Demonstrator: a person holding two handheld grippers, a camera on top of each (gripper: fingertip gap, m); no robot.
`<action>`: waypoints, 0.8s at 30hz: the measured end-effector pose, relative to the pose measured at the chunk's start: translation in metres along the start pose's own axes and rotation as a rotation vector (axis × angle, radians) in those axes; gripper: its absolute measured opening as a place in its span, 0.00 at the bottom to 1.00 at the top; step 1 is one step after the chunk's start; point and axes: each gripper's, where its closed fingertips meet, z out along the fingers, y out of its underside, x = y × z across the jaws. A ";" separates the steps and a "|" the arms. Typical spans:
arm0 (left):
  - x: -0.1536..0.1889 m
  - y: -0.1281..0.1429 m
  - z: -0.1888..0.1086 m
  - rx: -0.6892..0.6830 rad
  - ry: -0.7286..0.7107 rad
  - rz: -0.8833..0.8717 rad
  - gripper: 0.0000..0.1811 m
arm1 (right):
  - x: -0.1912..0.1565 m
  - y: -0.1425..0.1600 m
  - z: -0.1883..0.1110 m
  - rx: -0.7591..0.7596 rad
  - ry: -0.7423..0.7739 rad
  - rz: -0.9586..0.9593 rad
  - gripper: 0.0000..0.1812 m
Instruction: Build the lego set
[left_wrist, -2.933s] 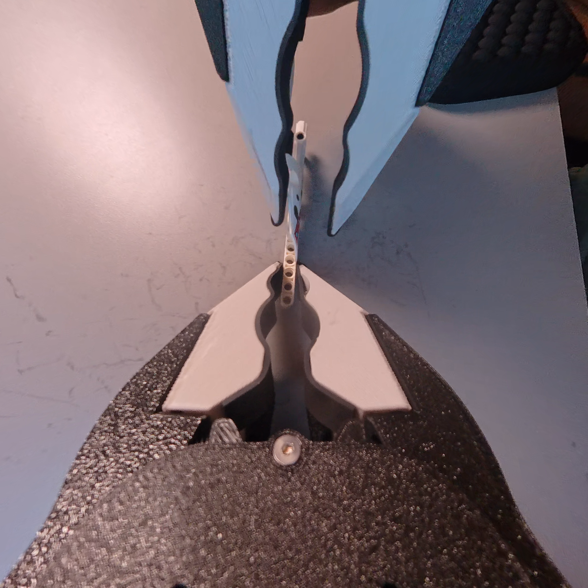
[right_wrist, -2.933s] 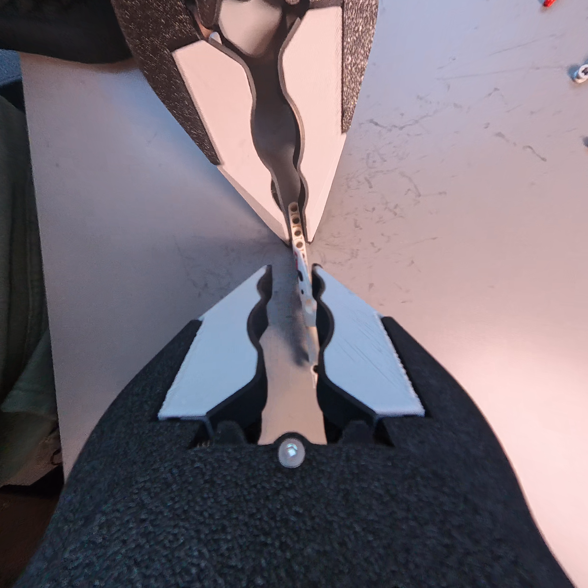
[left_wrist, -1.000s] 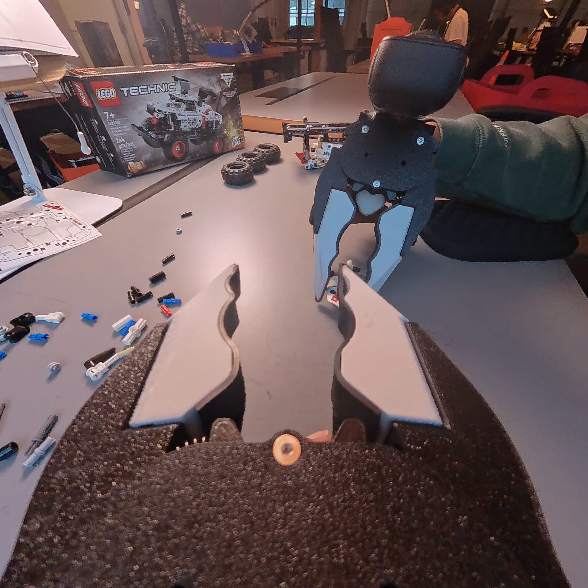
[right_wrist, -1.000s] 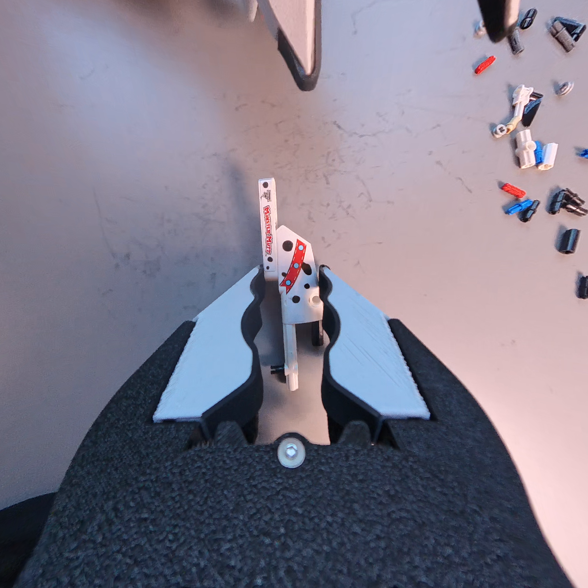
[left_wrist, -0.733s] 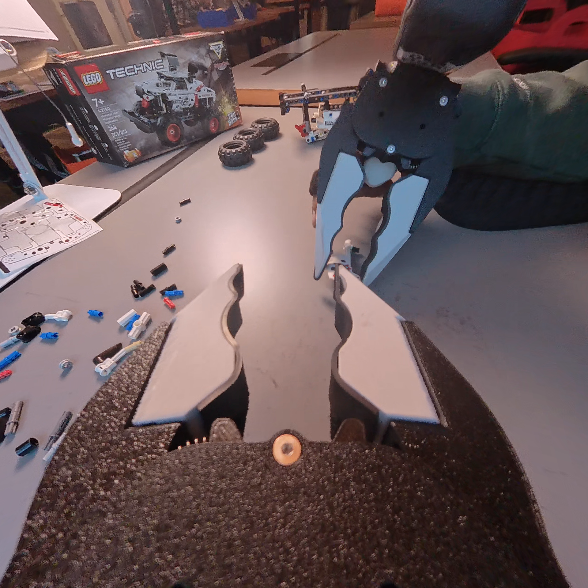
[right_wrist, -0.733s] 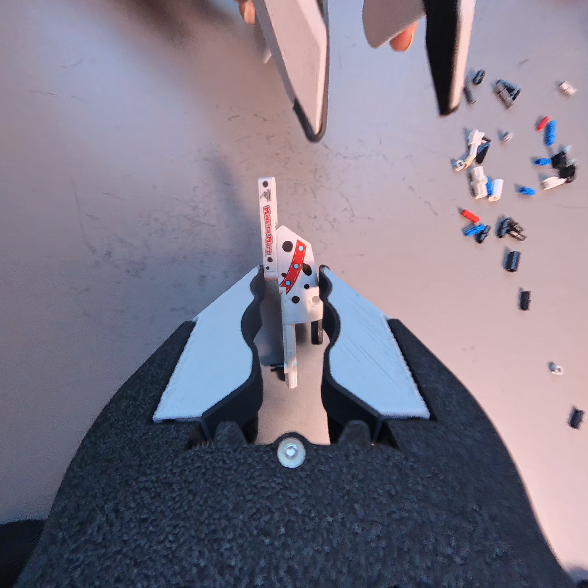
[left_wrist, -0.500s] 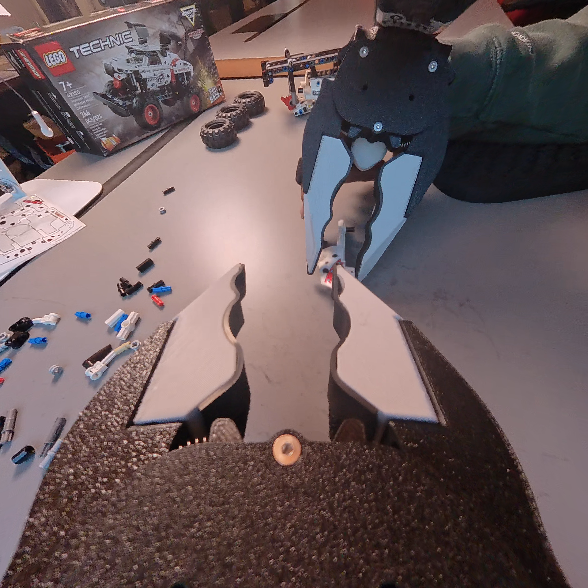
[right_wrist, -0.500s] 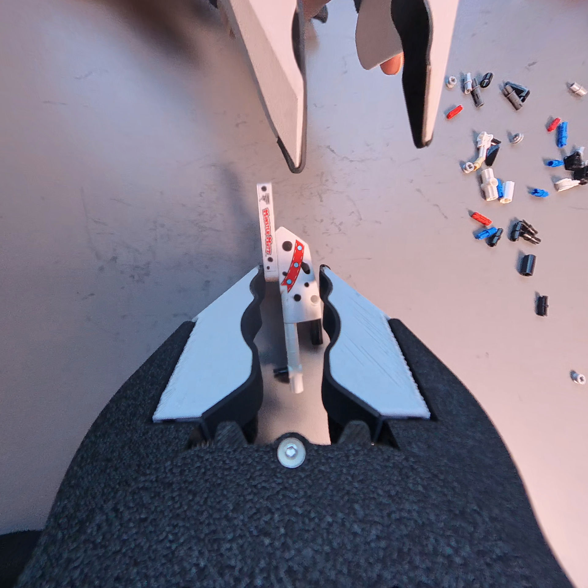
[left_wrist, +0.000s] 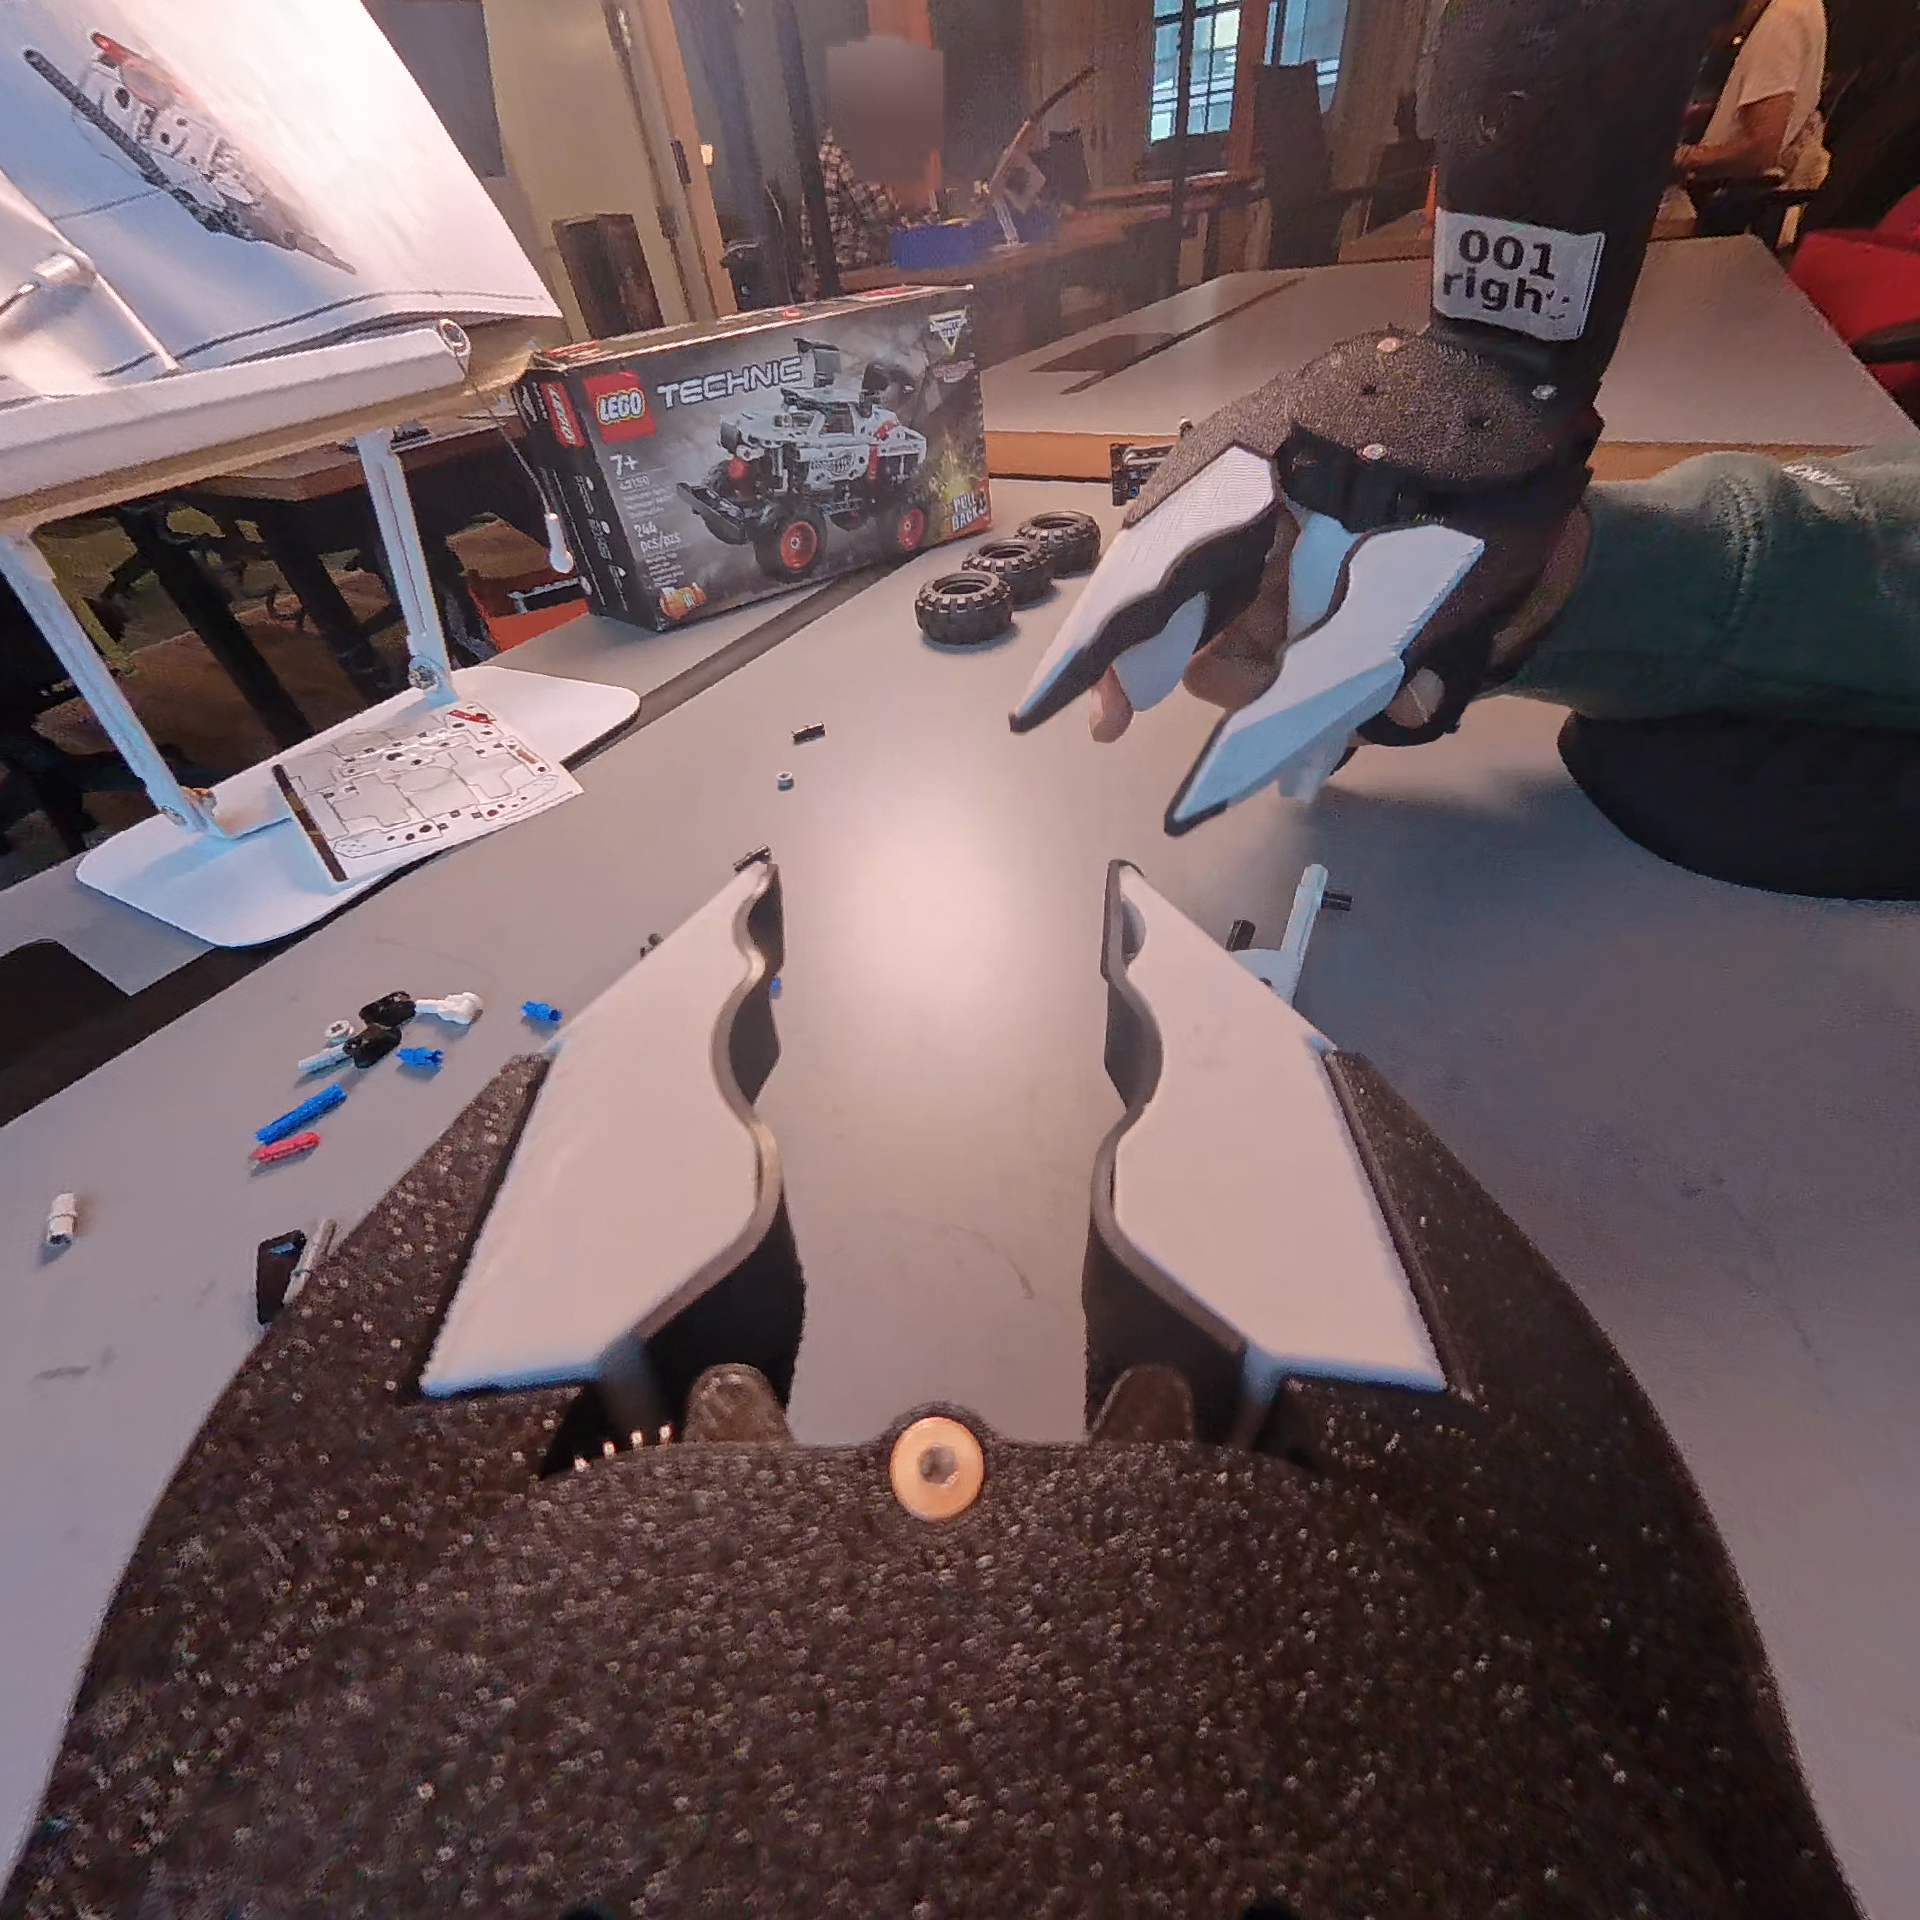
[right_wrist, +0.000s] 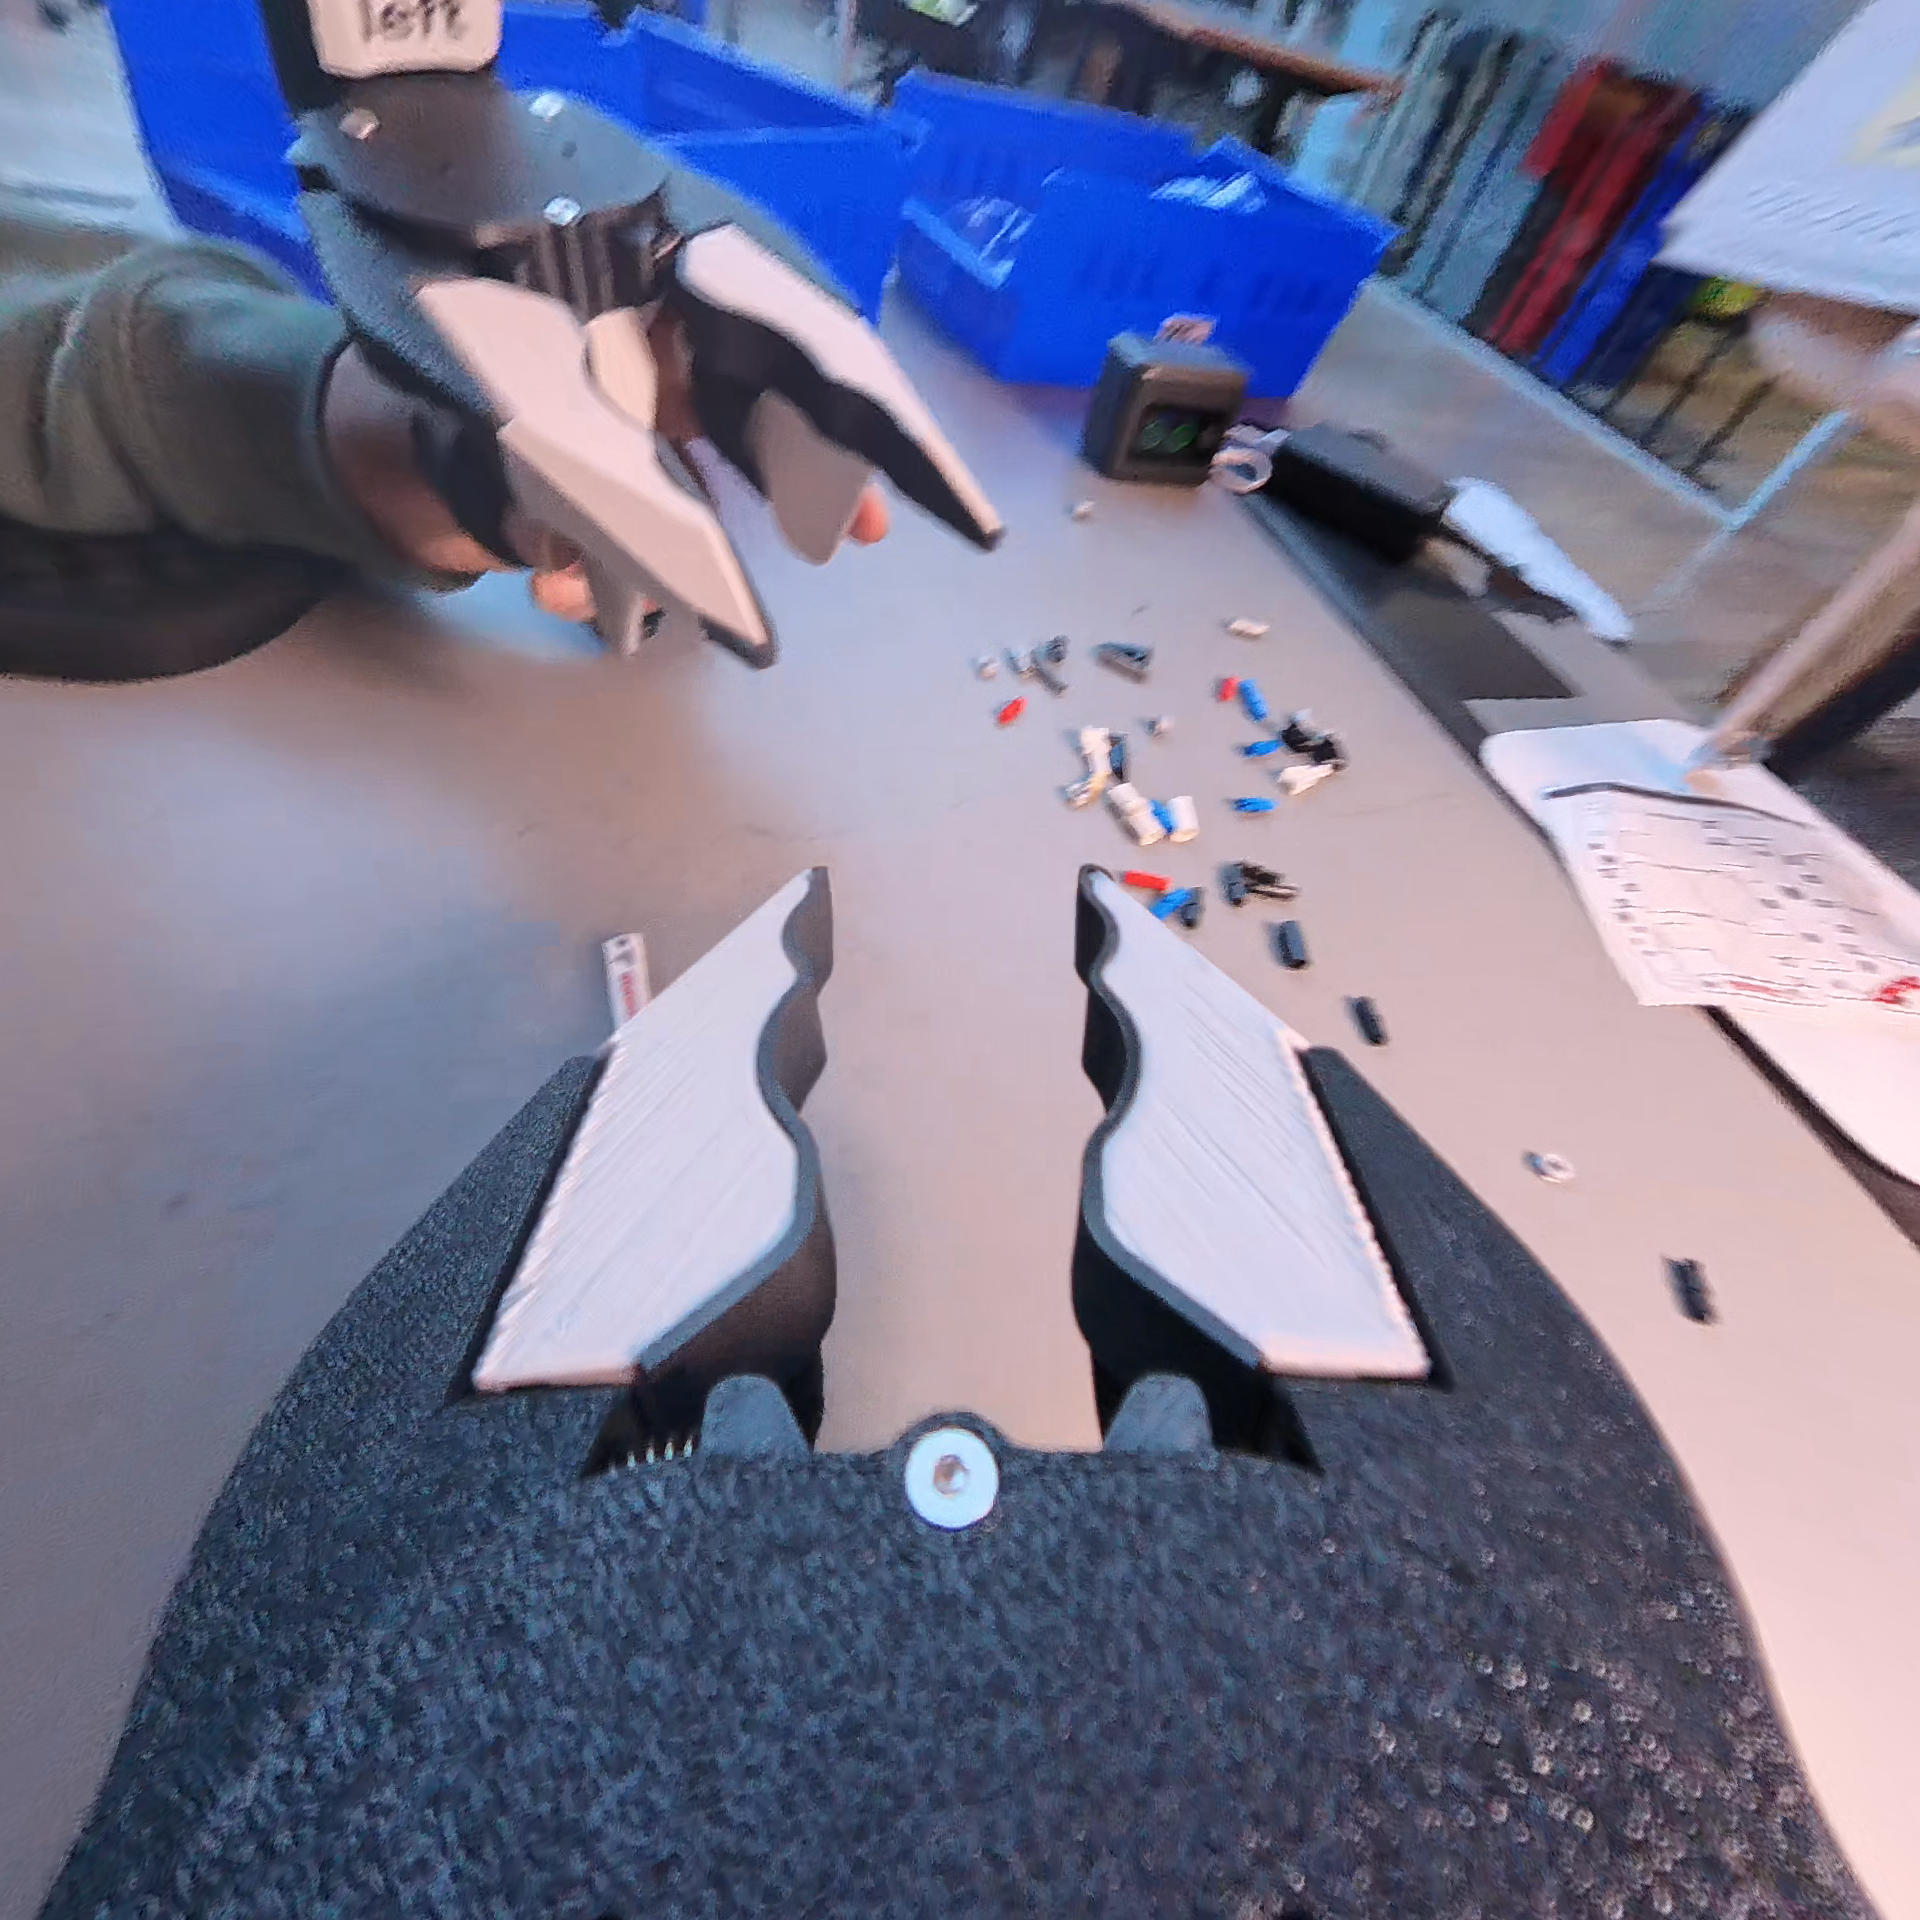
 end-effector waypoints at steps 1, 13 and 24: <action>-0.001 0.000 0.000 0.005 -0.002 -0.007 0.34 | 0.008 -0.003 -0.003 0.029 0.036 0.009 0.26; -0.007 -0.003 -0.005 0.017 -0.018 -0.030 0.32 | 0.057 -0.015 -0.034 0.062 0.271 0.035 0.27; 0.005 -0.001 -0.001 -0.017 -0.004 0.013 0.31 | 0.152 0.061 -0.284 -0.683 0.576 0.172 0.37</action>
